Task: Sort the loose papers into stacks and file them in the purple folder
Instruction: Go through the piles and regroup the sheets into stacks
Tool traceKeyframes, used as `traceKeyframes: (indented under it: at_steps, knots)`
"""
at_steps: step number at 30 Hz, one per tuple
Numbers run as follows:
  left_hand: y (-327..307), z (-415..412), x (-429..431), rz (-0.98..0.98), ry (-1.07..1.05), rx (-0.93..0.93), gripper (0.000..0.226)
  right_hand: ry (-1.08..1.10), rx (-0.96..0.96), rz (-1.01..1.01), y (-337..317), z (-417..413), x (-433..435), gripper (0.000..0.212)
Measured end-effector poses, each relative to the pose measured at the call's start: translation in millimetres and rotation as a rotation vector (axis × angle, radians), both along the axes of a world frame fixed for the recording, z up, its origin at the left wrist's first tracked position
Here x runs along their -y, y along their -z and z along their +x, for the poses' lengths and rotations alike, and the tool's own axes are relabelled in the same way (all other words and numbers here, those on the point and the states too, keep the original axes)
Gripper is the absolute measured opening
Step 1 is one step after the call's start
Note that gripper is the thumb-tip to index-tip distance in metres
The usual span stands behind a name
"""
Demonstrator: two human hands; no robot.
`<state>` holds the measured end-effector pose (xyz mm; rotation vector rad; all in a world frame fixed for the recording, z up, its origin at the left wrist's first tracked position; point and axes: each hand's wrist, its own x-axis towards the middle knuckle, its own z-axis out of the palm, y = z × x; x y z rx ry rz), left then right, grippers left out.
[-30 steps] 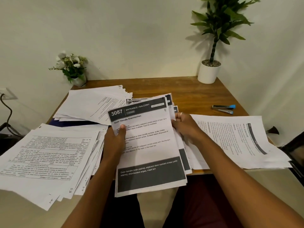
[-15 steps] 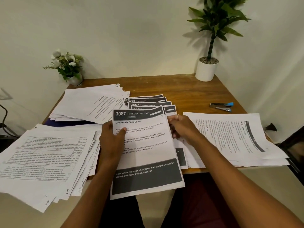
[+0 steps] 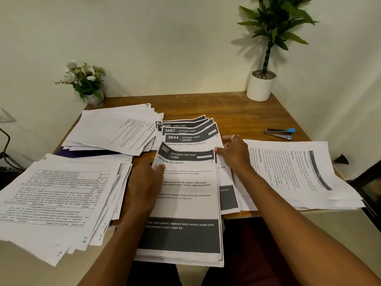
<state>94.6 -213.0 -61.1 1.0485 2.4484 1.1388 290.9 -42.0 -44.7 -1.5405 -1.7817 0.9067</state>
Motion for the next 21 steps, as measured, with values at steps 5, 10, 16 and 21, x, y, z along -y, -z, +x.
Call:
traceKeyframes:
  at_steps: [5,10,16,21]
  knots:
    - [-11,-6,-2,0.105,-0.028,0.101,0.021,0.045,-0.129,-0.024,-7,3,-4,0.02]
    - [-22,-20,-7,0.205,-0.079,0.183,0.024,0.113,-0.166,0.019,-10,10,-6,0.018]
    - [-28,-28,-12,0.236,-0.085,0.162,0.025,0.097,-0.213,0.013,-13,12,-7,0.017]
    - [-28,-26,-13,0.238,-0.086,0.152,0.026,0.071,-0.254,0.028,-17,13,-8,0.013]
